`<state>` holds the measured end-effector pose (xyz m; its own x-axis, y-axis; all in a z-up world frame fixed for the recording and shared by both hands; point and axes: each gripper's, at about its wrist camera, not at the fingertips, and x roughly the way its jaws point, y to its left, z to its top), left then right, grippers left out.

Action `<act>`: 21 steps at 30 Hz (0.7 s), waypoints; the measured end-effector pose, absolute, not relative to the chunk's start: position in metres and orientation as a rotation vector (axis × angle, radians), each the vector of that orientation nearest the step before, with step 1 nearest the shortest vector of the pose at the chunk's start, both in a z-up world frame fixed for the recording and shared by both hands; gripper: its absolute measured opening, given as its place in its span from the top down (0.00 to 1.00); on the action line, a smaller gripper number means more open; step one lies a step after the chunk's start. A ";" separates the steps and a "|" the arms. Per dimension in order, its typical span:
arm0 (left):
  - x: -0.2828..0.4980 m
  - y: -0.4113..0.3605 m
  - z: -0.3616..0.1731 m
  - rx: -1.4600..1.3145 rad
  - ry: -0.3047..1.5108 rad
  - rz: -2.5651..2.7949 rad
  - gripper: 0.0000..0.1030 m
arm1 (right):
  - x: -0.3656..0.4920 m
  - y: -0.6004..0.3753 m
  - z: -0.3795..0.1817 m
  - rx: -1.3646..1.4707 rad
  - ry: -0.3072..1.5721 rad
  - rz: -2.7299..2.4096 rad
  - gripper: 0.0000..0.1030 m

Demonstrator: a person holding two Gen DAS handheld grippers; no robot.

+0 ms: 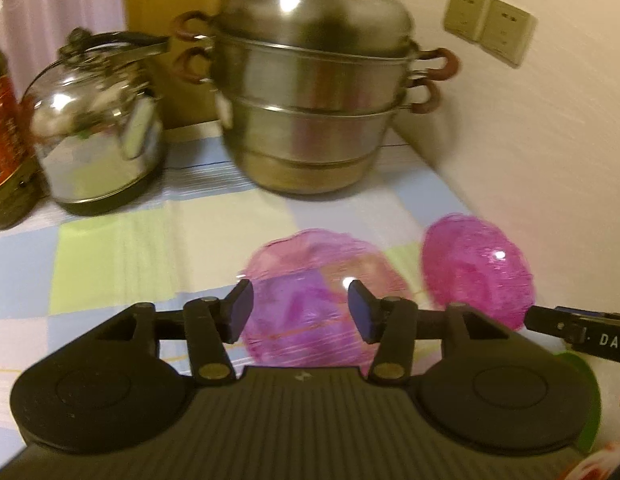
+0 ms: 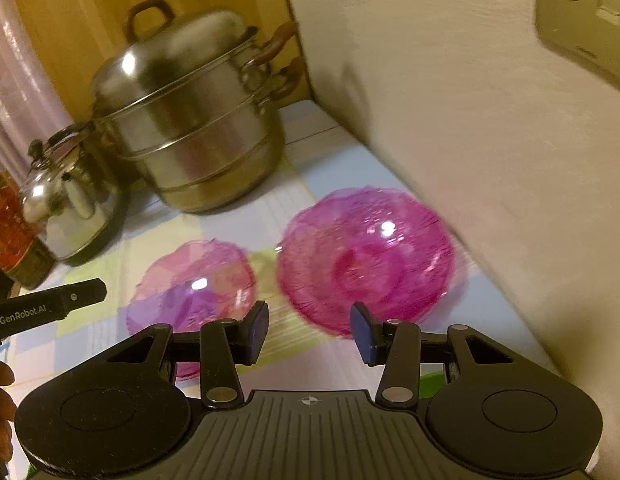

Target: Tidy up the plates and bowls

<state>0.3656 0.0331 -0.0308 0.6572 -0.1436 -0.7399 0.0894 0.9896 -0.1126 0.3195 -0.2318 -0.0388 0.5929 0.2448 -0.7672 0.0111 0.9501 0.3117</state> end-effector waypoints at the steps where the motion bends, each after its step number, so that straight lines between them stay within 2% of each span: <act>1: 0.366 0.038 -0.033 -0.069 0.848 -0.126 0.52 | 0.320 -0.229 -0.041 0.300 0.936 0.145 0.56; 21: 0.417 0.075 -0.112 -0.126 1.014 -0.110 0.52 | 0.367 -0.187 -0.116 0.404 1.096 0.226 0.56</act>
